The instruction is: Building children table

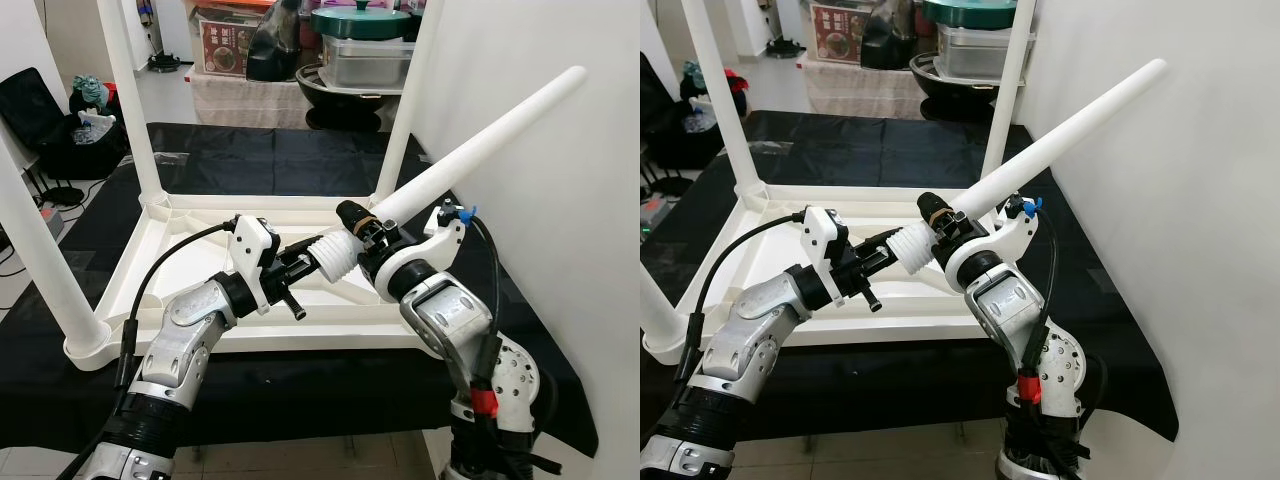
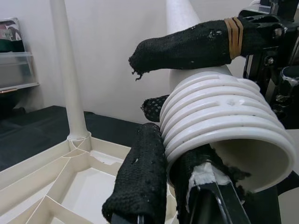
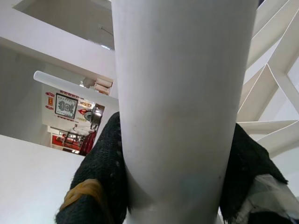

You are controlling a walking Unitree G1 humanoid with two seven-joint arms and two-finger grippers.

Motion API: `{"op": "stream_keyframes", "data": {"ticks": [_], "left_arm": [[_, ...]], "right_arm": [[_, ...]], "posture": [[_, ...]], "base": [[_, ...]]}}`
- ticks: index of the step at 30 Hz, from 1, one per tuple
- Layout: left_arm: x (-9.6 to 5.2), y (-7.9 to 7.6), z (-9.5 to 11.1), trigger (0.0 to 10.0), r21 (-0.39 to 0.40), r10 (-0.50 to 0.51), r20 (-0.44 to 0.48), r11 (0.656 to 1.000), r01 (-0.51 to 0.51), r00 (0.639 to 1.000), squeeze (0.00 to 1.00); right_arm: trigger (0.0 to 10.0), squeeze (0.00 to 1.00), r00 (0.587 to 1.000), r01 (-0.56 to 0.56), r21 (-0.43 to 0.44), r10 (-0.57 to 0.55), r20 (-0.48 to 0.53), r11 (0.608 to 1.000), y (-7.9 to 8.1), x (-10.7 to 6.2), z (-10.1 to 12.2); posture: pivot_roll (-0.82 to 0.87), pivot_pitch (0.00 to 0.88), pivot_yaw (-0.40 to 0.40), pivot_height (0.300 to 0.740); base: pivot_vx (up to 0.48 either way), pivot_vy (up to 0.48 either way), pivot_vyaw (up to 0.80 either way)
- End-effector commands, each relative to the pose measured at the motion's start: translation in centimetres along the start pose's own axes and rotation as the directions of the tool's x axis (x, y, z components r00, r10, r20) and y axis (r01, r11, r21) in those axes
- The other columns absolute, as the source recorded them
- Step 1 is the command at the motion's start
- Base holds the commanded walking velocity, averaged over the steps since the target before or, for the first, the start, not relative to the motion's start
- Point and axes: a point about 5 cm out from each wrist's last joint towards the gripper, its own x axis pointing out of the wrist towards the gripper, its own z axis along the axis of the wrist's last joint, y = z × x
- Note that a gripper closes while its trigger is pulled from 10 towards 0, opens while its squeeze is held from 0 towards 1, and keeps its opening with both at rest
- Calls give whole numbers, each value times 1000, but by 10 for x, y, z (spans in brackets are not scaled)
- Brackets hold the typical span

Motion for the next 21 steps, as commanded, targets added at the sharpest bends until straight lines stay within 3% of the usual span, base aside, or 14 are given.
{"op": "stream_keyframes", "data": {"ticks": [1, 2, 3, 4, 5, 14, 21], "left_arm": [[-3, 9, -2, 0, 6, 54, -13, 999, -54, 998, 0], [-3, 9, -2, 0, 6, 54, -13, 999, -54, 998, 0], [-3, 9, -2, 0, 8, 55, -11, 998, -55, 998, 0], [-3, 9, -2, 0, 8, 55, -11, 998, -55, 998, 0], [-4, 8, -2, 0, 9, 56, -9, 998, -56, 998, 0], [-9, 11, -3, 0, 11, 57, -10, 998, -57, 998, 0], [-17, -1, -7, 0, 29, -59, -47, 998, 60, 997, 0]], "right_arm": [[2706, 0, 995, -95, 35, 96, -36, 995, 25, 4, -11], [2706, 0, 995, -95, 35, 96, -36, 995, 25, 4, -11], [10000, 400, 996, -77, 22, 78, -37, 997, 23, 4, -10], [10000, 400, 996, -77, 22, 78, -37, 997, 23, 4, -10], [10000, 1000, 997, -67, 13, 67, -28, 998, 21, 5, -8], [10000, 1000, 997, -74, 11, 74, 0, 997, 21, 7, 3], [10000, 1000, 999, -52, 33, 52, -7, 998, 16, 14, 6]], "posture": [[44, 0, -65, 740], [44, 0, -65, 740], [44, 0, -65, 740], [44, 0, -65, 740], [48, 0, -69, 740], [51, 0, -75, 740], [58, 0, -83, 740]], "base": [[0, 0, 0], [0, 0, 0], [0, 0, 0], [0, 0, 0], [0, 0, 0], [0, 0, 0], [0, 0, 0]]}}
